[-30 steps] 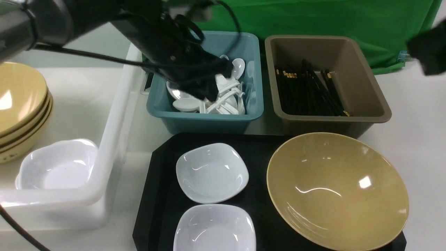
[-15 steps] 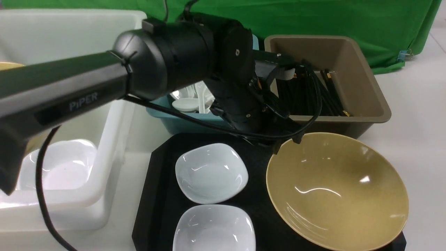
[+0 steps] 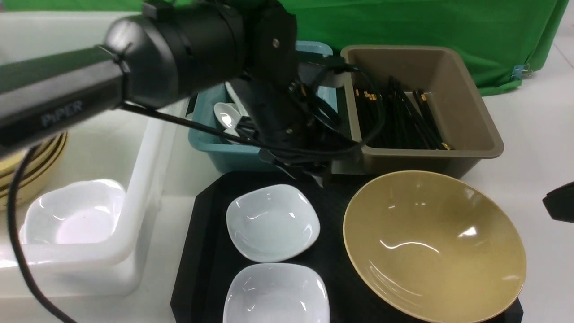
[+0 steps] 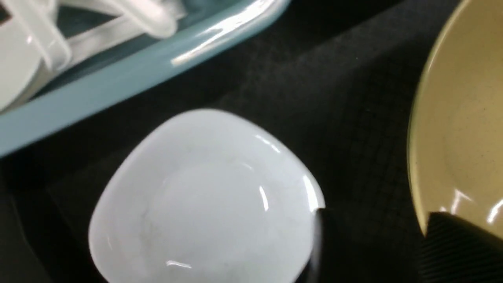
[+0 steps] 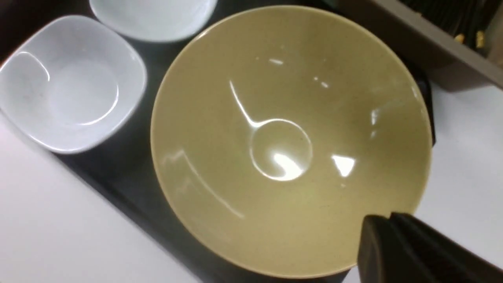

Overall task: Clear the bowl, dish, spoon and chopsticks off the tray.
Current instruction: Use the left arm to grab the yellow noodle bowl on the left

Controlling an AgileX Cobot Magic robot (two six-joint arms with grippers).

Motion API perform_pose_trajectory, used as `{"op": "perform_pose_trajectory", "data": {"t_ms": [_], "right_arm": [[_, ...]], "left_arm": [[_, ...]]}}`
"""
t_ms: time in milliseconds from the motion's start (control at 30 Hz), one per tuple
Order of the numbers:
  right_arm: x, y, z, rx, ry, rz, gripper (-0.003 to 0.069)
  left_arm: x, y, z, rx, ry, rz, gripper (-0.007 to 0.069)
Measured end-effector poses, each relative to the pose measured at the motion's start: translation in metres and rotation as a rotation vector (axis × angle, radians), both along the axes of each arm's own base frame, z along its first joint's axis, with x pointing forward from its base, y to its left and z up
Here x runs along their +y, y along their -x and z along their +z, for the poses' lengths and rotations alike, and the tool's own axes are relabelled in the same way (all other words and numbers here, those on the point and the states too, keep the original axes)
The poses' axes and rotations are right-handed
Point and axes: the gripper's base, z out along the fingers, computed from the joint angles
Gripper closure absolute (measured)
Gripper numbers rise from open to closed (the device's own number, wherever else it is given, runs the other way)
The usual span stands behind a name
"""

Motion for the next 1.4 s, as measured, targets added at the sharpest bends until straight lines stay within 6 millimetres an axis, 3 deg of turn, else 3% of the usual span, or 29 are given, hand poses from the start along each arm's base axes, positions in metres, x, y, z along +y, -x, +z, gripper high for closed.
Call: {"op": "perform_pose_trajectory", "data": {"t_ms": [100, 233, 367, 433, 467, 500, 633, 733, 833, 967, 1000, 1100, 1200, 1300, 1400], "right_arm": [[0.001, -0.002, 0.0, -0.003, -0.011, -0.003, 0.0645], [0.002, -0.004, 0.001, -0.02, -0.032, -0.006, 0.0641], [0.003, -0.004, 0.002, -0.029, -0.049, -0.009, 0.064], [0.003, -0.004, 0.002, -0.029, -0.052, -0.009, 0.064], [0.003, -0.005, 0.002, -0.03, -0.053, -0.009, 0.064], [0.004, -0.005, 0.002, -0.031, -0.056, -0.013, 0.0639], [0.004, -0.005, 0.003, -0.038, -0.061, -0.018, 0.0639], [0.004, -0.005, 0.003, -0.039, -0.061, -0.019, 0.0639], [0.004, -0.006, 0.003, -0.042, -0.062, -0.02, 0.0639], [0.004, -0.006, 0.003, -0.045, -0.064, -0.022, 0.0639], [0.004, -0.006, 0.004, -0.047, -0.065, -0.023, 0.0639], [0.004, -0.006, 0.004, -0.05, -0.066, -0.025, 0.0638], [0.004, -0.007, 0.004, -0.05, -0.066, -0.025, 0.0638], [0.004, -0.007, 0.004, -0.05, -0.066, -0.025, 0.0638], [0.004, -0.007, 0.004, -0.05, -0.066, -0.025, 0.0638]], "left_arm": [[0.005, -0.003, -0.002, 0.051, 0.048, -0.013, 0.0581], [-0.001, -0.007, -0.016, 0.083, 0.057, -0.067, 0.0599], [-0.009, -0.011, -0.033, 0.125, 0.079, -0.07, 0.0502], [-0.013, -0.014, -0.044, 0.154, 0.097, -0.058, 0.038], [-0.014, -0.015, -0.046, 0.157, 0.1, -0.056, 0.0358], [-0.017, -0.017, -0.052, 0.17, 0.112, -0.048, 0.0254], [-0.023, -0.019, -0.063, 0.203, 0.154, -0.054, 0.0069], [-0.028, -0.019, -0.069, 0.22, 0.188, -0.079, -0.0001], [-0.03, -0.02, -0.074, 0.227, 0.196, -0.087, -0.0007], [-0.033, -0.022, -0.088, 0.254, 0.189, -0.089, 0.0059], [-0.034, -0.023, -0.094, 0.262, 0.182, -0.097, 0.0108], [-0.035, -0.023, -0.102, 0.274, 0.172, -0.101, 0.031], [-0.037, -0.023, -0.096, 0.274, 0.187, -0.109, 0.0546], [-0.035, -0.026, -0.079, 0.242, 0.204, -0.107, 0.0608], [-0.028, -0.025, -0.065, 0.23, 0.185, -0.129, 0.0611]]}}
